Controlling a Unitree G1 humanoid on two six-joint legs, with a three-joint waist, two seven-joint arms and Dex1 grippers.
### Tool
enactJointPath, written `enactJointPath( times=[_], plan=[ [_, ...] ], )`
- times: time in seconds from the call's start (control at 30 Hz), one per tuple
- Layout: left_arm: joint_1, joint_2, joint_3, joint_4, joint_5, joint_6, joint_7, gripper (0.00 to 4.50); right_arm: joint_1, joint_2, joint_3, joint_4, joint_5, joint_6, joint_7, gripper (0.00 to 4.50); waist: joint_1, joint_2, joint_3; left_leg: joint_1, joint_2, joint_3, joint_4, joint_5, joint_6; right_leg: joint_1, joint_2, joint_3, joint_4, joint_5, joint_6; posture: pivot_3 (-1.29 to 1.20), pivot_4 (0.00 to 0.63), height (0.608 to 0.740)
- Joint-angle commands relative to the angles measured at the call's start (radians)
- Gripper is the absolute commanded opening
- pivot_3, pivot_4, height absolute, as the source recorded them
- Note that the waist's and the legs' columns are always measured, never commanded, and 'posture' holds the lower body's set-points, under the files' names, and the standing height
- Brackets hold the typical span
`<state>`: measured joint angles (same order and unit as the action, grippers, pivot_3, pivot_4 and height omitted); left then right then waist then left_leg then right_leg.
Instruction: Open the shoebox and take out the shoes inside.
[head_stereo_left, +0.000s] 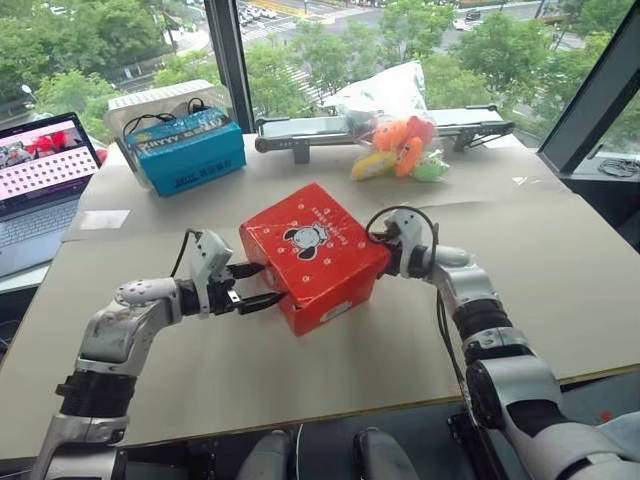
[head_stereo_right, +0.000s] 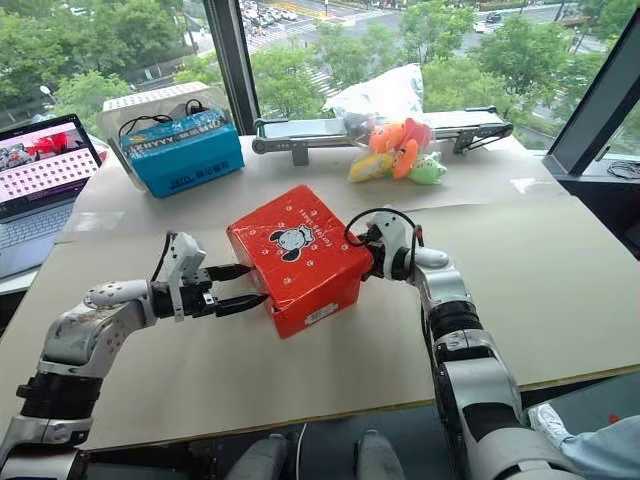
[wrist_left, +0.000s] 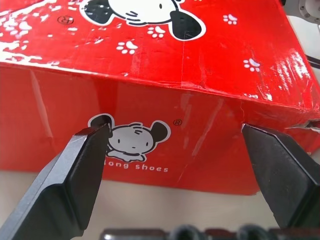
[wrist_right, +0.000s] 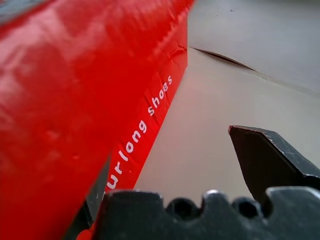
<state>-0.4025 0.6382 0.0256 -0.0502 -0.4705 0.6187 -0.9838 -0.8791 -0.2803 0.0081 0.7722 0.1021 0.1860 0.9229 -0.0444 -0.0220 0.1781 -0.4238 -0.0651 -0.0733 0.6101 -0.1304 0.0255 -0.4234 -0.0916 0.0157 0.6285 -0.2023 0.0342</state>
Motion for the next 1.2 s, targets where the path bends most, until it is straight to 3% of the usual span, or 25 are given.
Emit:
enactJointPath(
  times=[0.03,0.37,0.6,0.87,1.2],
  plan=[
    [-0.057,0.003,-0.032,0.011,0.009,-0.032,-0.043,4.50,0.029,0.037,0.037,-0.153,0.026,0.054,0.015,4.40,0.001,0.000,0.000,0.000,0.000,0.000,0.000,-0.001,-0.002,0.000,0.000,0.000,0.000,0.000,0.000,0.00,0.150,0.740],
    [-0.263,0.061,-0.101,0.358,0.142,-0.254,-0.273,4.50,0.220,0.003,0.039,-0.593,0.058,0.281,-0.060,4.40,0.006,0.000,0.000,0.000,0.000,0.000,0.000,-0.002,-0.003,-0.001,0.000,0.000,0.001,0.000,0.000,0.00,0.150,0.740],
    [-0.394,0.028,-0.153,0.633,0.235,-0.427,-0.401,4.50,0.319,-0.014,0.016,-0.894,0.099,0.454,-0.159,4.40,0.011,0.000,0.000,-0.001,0.000,0.000,0.000,0.000,-0.001,-0.002,-0.001,-0.001,0.001,-0.001,0.001,0.00,0.150,0.740],
    [-0.430,-0.011,-0.165,0.822,0.318,-0.580,-0.420,4.50,0.416,-0.039,0.012,-1.130,0.149,0.604,-0.242,4.40,0.030,0.000,0.000,-0.002,0.000,0.000,0.001,0.000,-0.001,-0.001,-0.001,-0.001,0.000,-0.005,0.007,0.00,0.150,0.740],
    [-0.451,0.014,-0.074,0.865,0.312,-0.619,-0.360,4.50,0.437,-0.102,-0.047,-1.135,0.199,0.635,-0.287,4.40,0.030,-0.001,0.000,-0.004,0.000,0.000,0.003,0.000,0.000,-0.002,-0.002,-0.002,0.000,-0.005,0.007,0.00,0.150,0.740]
  ],
)
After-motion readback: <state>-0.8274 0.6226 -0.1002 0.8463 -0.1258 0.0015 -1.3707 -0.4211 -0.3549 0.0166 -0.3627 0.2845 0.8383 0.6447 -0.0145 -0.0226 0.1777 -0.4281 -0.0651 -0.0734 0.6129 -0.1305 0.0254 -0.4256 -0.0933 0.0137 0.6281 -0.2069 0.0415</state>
